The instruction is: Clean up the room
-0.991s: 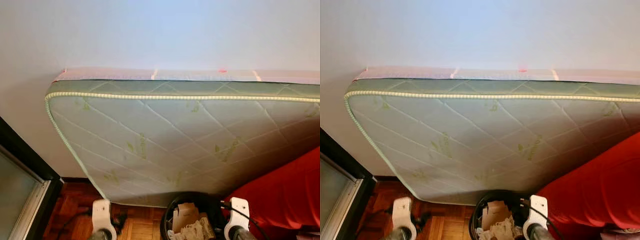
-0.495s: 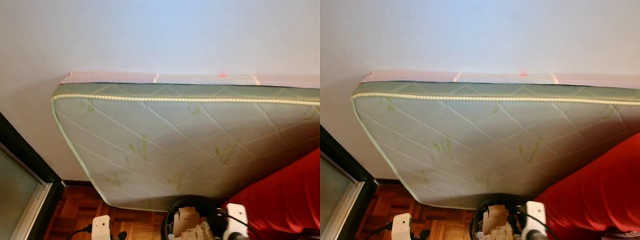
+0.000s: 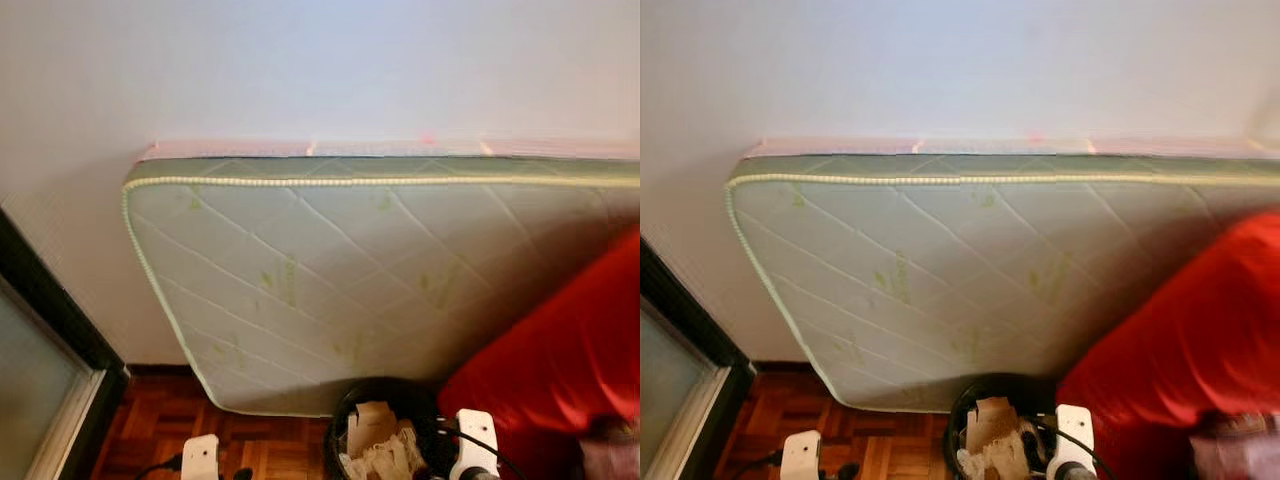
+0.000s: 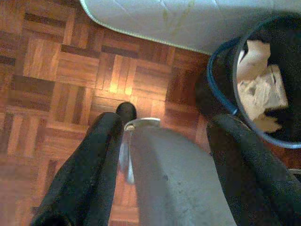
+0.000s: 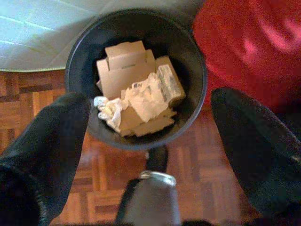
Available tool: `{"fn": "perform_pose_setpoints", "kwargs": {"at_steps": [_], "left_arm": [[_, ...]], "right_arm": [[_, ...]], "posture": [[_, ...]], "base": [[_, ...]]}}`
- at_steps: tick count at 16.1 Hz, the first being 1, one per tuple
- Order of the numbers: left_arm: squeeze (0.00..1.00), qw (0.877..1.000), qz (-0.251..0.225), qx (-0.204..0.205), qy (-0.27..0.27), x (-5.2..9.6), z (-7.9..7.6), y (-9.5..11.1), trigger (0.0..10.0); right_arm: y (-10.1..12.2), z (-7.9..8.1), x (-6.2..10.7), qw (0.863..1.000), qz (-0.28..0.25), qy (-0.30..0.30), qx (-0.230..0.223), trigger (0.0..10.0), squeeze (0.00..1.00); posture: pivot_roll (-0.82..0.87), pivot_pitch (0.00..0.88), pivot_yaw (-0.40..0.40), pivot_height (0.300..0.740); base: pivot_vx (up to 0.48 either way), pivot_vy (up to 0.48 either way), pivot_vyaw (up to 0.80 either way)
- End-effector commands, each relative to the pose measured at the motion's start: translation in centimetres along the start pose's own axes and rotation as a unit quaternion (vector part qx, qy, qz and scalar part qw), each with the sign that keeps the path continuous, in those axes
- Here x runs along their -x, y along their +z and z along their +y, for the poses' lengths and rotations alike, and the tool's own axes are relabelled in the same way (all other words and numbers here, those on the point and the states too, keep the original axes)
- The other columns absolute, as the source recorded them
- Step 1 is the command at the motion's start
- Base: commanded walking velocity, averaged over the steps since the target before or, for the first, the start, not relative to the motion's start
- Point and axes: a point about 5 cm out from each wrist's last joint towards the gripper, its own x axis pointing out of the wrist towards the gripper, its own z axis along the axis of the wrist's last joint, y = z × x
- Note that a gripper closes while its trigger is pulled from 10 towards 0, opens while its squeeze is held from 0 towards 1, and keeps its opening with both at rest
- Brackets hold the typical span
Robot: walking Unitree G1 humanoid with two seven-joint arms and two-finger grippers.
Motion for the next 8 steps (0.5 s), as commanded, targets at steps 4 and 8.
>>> {"fn": "perform_pose_setpoints", "kwargs": {"at_steps": [4, 8], "left_arm": [[0.0, 1.0, 0.001, -0.001, 0.004, -0.05, 0.03, 0.12, 10.0], [0.0, 1.0, -0.001, 0.003, 0.006, -0.1, -0.07, 0.21, 10.0]], "right_arm": [[-0.04, -0.16, 0.03, 1.0, 0.002, -0.003, 0.004, 10.0, 0.0], [0.14, -0.22, 0.01, 1.0, -0.003, -0.004, 0.002, 10.0, 0.0]], "posture": [[0.12, 0.0, -0.021, 0.74], [0.13, 0.003, -0.035, 0.74]], "base": [[-0.273, 0.0, 0.0], [-0.273, 0.0, 0.0]]}}
